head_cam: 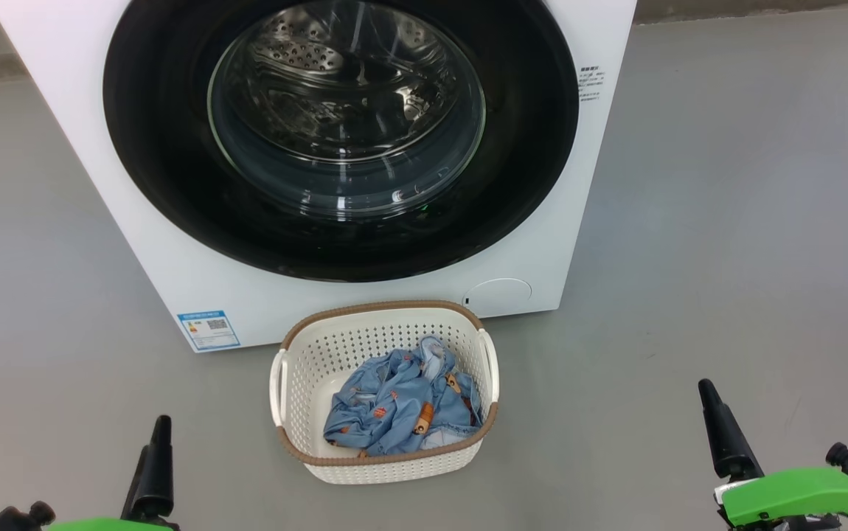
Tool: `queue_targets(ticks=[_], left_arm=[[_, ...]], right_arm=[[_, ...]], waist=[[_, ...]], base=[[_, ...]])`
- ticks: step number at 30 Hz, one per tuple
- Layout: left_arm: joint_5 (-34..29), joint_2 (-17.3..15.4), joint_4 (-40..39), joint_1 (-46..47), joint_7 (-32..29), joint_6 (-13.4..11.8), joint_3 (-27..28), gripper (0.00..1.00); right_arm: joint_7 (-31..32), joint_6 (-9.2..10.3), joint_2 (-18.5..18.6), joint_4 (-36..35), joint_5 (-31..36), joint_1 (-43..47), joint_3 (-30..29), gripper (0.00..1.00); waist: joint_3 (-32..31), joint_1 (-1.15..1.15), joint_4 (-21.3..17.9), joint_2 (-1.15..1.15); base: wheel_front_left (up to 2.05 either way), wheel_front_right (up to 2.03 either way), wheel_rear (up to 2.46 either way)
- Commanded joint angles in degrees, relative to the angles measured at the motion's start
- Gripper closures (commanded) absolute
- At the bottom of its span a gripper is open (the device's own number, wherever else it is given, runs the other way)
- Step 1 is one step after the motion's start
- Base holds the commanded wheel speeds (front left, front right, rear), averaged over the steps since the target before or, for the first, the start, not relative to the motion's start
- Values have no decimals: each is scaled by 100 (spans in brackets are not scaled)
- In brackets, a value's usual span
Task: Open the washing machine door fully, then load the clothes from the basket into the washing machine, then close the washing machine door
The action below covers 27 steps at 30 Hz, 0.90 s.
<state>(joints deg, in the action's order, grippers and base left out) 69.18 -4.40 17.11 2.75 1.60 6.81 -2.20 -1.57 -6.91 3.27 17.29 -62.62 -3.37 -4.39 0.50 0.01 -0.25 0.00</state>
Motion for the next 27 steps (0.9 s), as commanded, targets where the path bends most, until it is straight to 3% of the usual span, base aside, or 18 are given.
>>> queue_targets(ticks=[1, 27], left_arm=[[-261, -153, -185, 252, 78, 27, 55, 0], [-2018, -317, -222, 274, 499, 41, -46, 0]], right_arm=[[-86, -23, 84, -199, 279, -303, 89, 0], [-505, -35, 195, -219, 2263, -471, 342, 0]], waist=[[3, -1, 1, 0], [-11, -1, -26, 0]], base=[[0, 0, 0], [0, 0, 0]])
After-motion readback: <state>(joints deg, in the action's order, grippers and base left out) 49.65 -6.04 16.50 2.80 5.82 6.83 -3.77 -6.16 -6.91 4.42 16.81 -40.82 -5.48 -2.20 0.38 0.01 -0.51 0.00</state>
